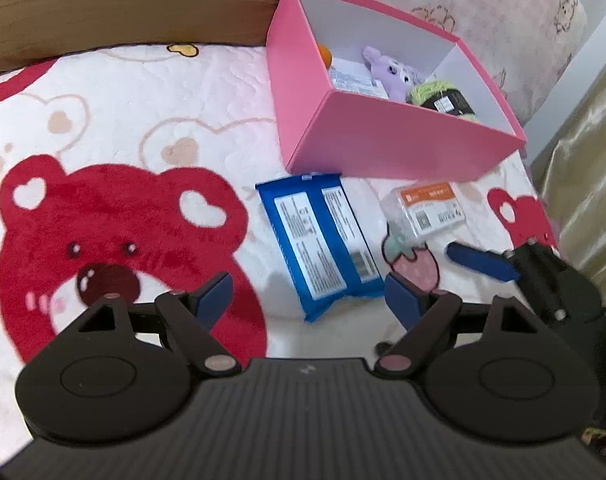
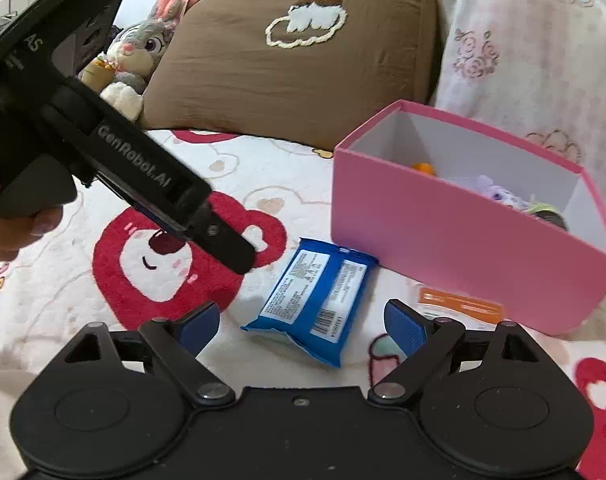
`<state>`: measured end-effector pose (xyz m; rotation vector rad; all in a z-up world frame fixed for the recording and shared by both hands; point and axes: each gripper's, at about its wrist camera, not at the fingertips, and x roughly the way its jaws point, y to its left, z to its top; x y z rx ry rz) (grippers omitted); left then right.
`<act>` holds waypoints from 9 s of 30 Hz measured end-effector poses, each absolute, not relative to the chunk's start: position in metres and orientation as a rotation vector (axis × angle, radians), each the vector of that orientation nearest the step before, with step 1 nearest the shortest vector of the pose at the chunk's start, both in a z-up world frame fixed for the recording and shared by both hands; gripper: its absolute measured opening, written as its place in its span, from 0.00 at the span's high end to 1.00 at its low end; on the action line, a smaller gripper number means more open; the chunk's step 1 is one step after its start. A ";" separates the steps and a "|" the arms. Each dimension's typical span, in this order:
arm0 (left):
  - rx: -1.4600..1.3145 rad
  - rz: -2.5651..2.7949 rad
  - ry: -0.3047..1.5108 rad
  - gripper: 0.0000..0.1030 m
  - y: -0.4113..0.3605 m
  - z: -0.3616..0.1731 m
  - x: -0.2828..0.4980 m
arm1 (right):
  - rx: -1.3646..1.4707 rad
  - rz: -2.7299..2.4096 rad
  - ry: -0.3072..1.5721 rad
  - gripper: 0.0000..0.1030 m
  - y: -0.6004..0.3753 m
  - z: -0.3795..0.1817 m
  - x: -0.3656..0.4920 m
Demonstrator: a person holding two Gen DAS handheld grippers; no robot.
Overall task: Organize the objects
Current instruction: 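Reach the left tool toward the blue packet beside the box, then close the left tool on the blue packet's edge, then lift the blue packet with the left tool and carry it into the pink box, then open the left tool to release the packet in the box and withdraw, then reach the left tool to the clear plastic box with orange label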
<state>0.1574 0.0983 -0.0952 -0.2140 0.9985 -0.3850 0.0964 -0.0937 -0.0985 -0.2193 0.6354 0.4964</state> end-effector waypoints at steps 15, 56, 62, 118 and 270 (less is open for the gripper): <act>-0.258 -0.406 0.937 0.03 0.102 -0.137 0.176 | -0.097 0.456 0.816 0.10 -0.078 -0.147 0.145; -0.513 -0.349 1.048 0.77 0.086 -0.169 0.142 | -0.088 0.366 0.930 0.31 -0.081 -0.145 0.119; -0.483 -0.375 1.055 0.77 0.074 -0.156 0.133 | -0.063 0.353 0.954 0.38 -0.088 -0.133 0.113; -0.270 -0.555 1.015 0.68 0.001 0.066 0.181 | -0.126 0.491 0.723 0.47 -0.170 0.066 0.141; -0.230 -0.335 0.900 0.02 -0.026 -0.137 0.190 | -0.147 0.434 0.728 0.07 -0.198 -0.154 0.148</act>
